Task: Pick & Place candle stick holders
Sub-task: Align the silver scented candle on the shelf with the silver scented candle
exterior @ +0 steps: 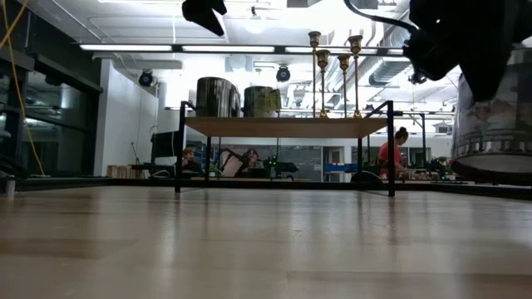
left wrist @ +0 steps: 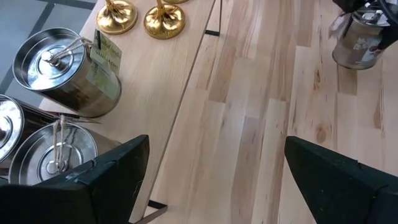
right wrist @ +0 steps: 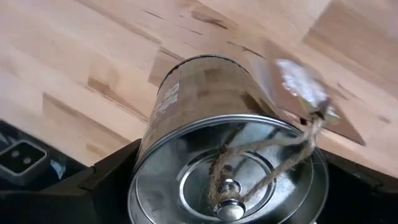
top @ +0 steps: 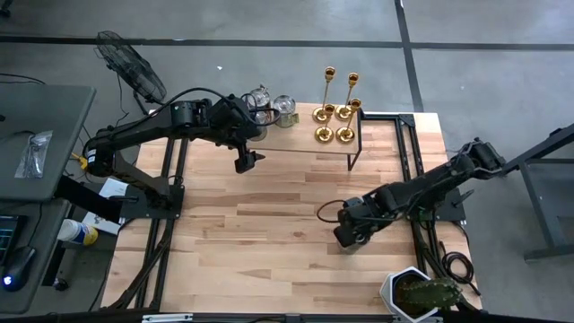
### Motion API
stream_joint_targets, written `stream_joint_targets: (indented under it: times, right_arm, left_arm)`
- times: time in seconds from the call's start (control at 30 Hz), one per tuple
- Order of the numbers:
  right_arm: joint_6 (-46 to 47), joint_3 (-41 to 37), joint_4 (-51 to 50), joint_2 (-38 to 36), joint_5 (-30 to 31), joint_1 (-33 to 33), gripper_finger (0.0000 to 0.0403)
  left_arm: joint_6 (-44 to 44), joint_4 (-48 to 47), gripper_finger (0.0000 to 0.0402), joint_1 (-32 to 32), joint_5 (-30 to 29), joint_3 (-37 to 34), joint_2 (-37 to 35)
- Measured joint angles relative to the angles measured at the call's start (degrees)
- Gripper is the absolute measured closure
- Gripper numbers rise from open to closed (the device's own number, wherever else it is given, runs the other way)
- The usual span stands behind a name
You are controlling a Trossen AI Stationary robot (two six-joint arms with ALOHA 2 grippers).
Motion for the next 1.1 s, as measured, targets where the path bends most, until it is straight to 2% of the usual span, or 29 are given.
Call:
stream_joint_targets:
  times: [0.23,0.63,0.87,1.1]
  right_arm:
    - [-10.0,2.5,-0.3,0.0,-0.3,-3.3,0.0053]
    - [-25.9,17.6,-12.8,0.0,2.6,-6.1,0.0053]
    - [-35.6,26.7,-20.3,0.0,5.2,-7.6,0.0053]
    - [-43.0,33.8,-26.1,0.1,5.0,-9.5,0.0054]
  left_arm:
    - [-1.0,0.0,0.0036,0.0,0.0,0.0,0.0]
    - [-2.6,0.7,0.0036,0.0,0.4,0.0,0.0]
    - [-4.9,5.0,0.0036,0.0,5.6,0.0,0.0]
    - [-6.5,9.2,0.0036,-0.1,9.0,0.0,0.1]
